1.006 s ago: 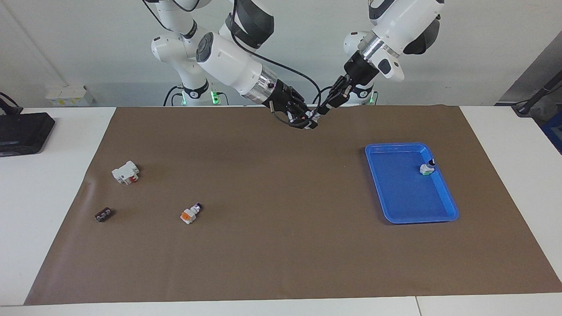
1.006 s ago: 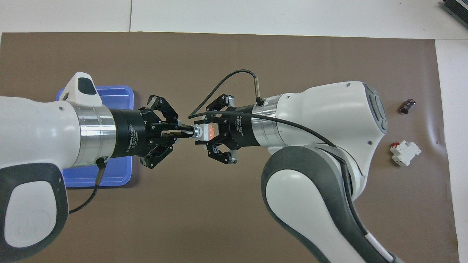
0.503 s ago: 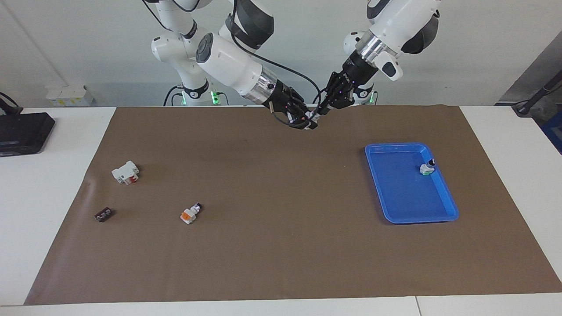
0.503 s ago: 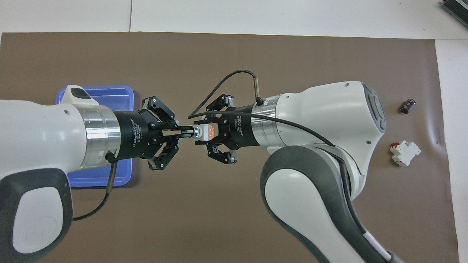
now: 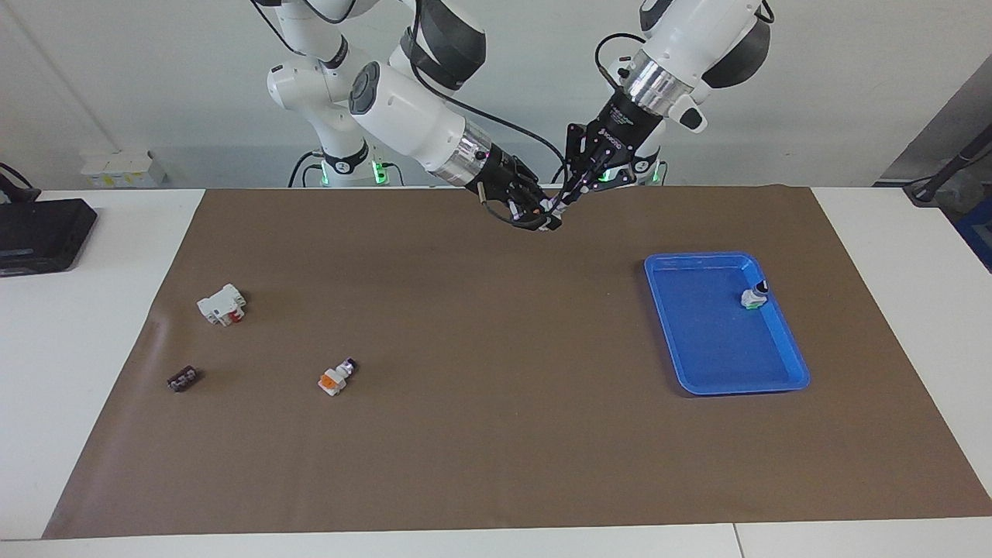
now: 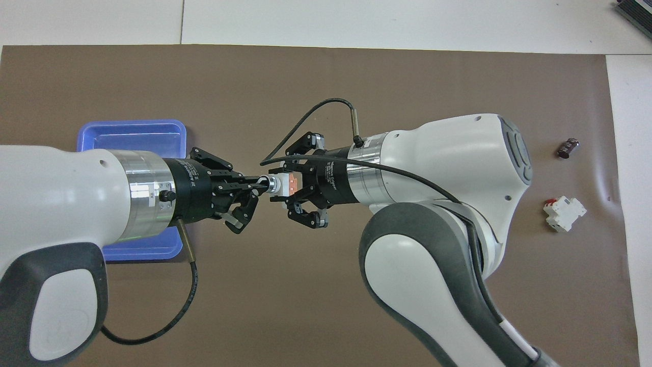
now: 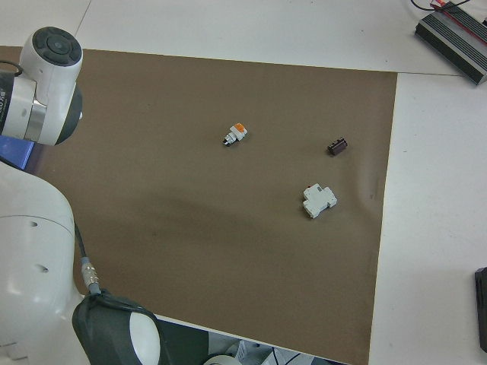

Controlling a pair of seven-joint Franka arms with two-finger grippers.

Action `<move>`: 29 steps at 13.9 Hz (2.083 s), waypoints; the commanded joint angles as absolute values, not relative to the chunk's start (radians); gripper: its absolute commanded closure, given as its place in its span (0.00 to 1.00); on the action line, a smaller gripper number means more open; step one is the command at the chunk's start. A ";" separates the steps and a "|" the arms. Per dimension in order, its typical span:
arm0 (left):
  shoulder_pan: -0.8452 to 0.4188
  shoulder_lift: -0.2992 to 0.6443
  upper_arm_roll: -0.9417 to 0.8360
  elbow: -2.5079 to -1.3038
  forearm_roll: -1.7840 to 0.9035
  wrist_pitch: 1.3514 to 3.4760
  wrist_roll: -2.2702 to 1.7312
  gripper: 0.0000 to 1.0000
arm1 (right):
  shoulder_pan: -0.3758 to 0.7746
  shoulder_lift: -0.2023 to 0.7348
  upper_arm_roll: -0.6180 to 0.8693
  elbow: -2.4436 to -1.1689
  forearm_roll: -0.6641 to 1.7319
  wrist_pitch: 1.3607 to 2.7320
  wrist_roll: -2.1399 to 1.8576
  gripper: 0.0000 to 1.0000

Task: Turn and place switch with both arms
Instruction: 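Close the left gripper on the switch held by the right gripper, then open the right gripper and pull it back while the left gripper holds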

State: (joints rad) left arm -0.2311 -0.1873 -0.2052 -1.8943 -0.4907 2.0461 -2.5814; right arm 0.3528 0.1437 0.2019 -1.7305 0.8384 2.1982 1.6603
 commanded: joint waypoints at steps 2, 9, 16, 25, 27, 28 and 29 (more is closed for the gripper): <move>-0.201 -0.198 -0.201 -1.930 -0.377 2.088 -2.788 1.00 | 0.348 0.124 0.206 -1.726 0.831 2.171 1.687 1.00; -0.201 -0.196 -0.199 -1.930 -0.374 2.094 -2.836 1.00 | 0.348 0.124 0.206 -1.726 0.831 2.171 1.689 1.00; -0.207 -0.198 -0.201 -1.934 -0.345 2.108 -2.813 1.00 | 0.348 0.124 0.206 -1.726 0.831 2.171 1.689 1.00; -0.201 -0.199 -0.199 -1.947 -0.345 2.112 -2.712 1.00 | 0.350 0.118 0.207 -1.727 0.807 2.163 1.686 0.00; -0.196 -0.202 -0.199 -1.959 -0.333 2.112 -2.671 1.00 | 0.350 0.115 0.207 -1.727 0.807 2.152 1.686 0.00; -0.172 -0.204 -0.199 -1.960 -0.330 2.114 -2.639 1.00 | 0.348 0.110 0.206 -1.727 0.804 2.135 1.683 0.00; -0.141 -0.204 -0.201 -1.962 -0.330 2.124 -2.604 1.00 | 0.348 0.101 0.206 -1.727 0.790 2.120 1.678 0.00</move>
